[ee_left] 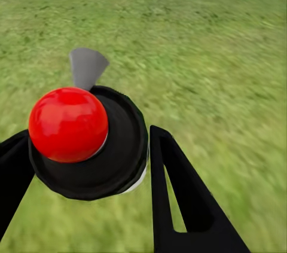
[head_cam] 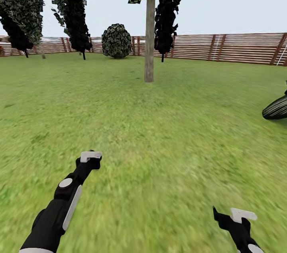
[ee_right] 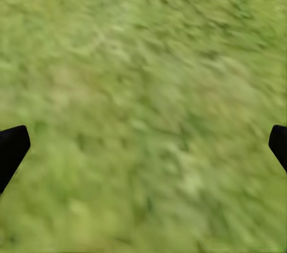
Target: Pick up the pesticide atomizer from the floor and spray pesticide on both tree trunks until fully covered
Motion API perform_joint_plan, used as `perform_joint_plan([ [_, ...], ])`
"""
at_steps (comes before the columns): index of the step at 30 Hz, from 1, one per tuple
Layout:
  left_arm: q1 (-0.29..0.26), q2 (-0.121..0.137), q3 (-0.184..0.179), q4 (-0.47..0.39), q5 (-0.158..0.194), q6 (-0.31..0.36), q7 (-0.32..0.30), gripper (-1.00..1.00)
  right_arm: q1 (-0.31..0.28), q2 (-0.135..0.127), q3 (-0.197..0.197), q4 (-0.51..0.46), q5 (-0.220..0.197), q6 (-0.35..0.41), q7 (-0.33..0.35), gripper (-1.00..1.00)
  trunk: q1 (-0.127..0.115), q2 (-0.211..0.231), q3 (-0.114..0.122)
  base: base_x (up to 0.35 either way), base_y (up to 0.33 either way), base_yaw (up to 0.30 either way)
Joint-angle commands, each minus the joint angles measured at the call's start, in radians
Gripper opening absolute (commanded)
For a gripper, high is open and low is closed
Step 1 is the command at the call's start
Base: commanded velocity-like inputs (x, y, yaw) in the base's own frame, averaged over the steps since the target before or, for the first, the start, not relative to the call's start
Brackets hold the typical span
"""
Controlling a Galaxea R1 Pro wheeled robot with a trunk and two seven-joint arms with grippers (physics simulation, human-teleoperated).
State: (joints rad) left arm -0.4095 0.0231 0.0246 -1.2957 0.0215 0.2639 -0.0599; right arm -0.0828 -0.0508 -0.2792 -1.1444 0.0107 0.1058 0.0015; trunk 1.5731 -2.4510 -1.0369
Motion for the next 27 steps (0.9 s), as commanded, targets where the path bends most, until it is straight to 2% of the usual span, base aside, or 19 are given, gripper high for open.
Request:
perform_joint_plan([
  [1,0.000,0.000,0.000,0.000,0.000,0.000,0.000,-1.00,0.000,0.000,0.000,0.000,0.000,0.000,0.000,1.00,0.000,0.000,0.002,0.337,0.000,0.000],
  [27,0.000,-0.002,0.000,0.001,0.000,0.000,0.000,-1.00,0.000,-0.004,-0.002,0.005,-0.001,0.000,0.000,1.00,0.000,0.000,0.008,0.337,0.000,0.000],
])
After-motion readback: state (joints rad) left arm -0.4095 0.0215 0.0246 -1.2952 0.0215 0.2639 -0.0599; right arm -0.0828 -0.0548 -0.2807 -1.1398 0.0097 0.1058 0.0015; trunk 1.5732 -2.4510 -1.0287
